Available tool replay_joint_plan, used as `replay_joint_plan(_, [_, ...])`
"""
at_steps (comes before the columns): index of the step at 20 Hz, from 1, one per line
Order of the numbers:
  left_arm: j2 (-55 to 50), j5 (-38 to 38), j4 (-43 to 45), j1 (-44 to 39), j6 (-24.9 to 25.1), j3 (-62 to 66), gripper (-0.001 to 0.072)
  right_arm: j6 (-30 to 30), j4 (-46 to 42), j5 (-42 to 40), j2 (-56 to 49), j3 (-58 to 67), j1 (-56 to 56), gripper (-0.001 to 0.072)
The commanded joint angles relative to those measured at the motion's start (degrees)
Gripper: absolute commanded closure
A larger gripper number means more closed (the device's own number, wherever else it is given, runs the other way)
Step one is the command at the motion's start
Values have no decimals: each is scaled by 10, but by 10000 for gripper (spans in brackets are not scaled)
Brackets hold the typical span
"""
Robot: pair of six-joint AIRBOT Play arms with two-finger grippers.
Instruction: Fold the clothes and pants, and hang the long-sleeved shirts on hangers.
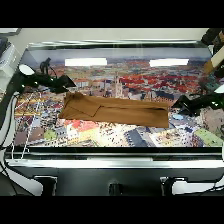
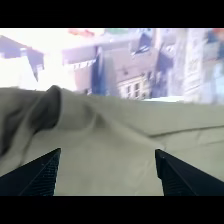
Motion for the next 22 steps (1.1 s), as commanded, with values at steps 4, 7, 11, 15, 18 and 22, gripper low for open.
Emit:
replay_joint_plan(4, [89,-58,198,-37,-30,51,-12,-73,100,27,-70,0,-37,99])
replay_joint_plan(7, [110,-59,230,-57,-43,51,-12,-83,111,11,-90,-1,-37,100])
replay_joint_plan(11, [112,-59,230,-70,-63,51,-12,-78,127,-14,-108,-1,-37,101])
replay_joint_plan(15, [111,-58,230,-74,-63,51,-12,-70,128,-6,-125,-1,-28,103])
replay_joint_plan(18, [111,-58,230,-74,-67,51,-12,-70,104,-5,-131,-2,7,141])
replay_joint_plan(22, [111,-59,230,-74,-67,51,-10,-70,96,-5,-129,-2,56,511])
